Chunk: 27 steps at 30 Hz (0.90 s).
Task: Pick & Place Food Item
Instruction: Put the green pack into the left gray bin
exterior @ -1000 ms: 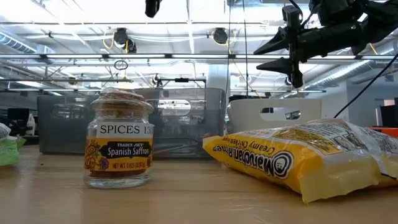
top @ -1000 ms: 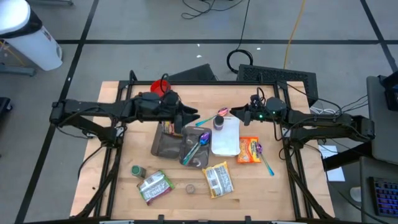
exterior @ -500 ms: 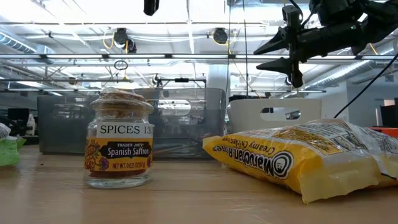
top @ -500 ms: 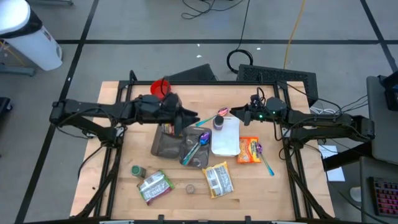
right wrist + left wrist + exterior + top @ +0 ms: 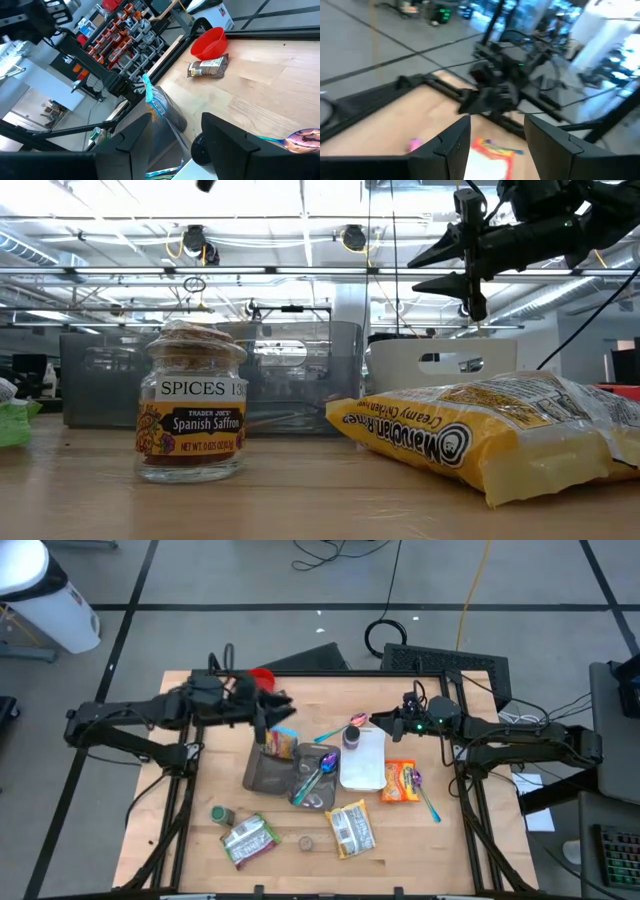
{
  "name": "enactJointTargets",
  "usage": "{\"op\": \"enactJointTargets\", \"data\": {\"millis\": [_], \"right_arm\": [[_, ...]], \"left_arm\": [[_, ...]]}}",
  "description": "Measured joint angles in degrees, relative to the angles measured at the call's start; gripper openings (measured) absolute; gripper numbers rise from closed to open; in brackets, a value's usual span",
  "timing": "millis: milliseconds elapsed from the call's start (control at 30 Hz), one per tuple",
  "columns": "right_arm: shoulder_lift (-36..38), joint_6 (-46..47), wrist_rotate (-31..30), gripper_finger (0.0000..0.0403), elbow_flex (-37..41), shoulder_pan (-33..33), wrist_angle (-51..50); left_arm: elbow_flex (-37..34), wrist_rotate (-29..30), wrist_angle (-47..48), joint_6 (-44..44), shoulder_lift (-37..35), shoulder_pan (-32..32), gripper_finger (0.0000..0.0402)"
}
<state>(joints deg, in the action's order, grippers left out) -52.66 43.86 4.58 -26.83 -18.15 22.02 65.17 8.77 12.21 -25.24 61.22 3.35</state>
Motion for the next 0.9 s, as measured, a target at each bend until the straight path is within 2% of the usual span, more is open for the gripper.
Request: {"op": "enactJointTargets", "data": {"millis": [400,733,900], "right_arm": [[0.0,0.0,0.0,0.0164,0.0,0.0,0.0],[0.0,0.0,0.0,0.0164,0.0,0.0,0.0],[0.0,0.0,0.0,0.0164,0.0,0.0,0.0]], "left_arm": [[0.0,0.4,14.9,6.2,-12.1,2.6,0.0191],[0.0,5.3,29.8,10.0,-16.1,2.6,0.0191],[0.0,6.7,34.0,10.1,-17.2,2.6,0.0191]]}}
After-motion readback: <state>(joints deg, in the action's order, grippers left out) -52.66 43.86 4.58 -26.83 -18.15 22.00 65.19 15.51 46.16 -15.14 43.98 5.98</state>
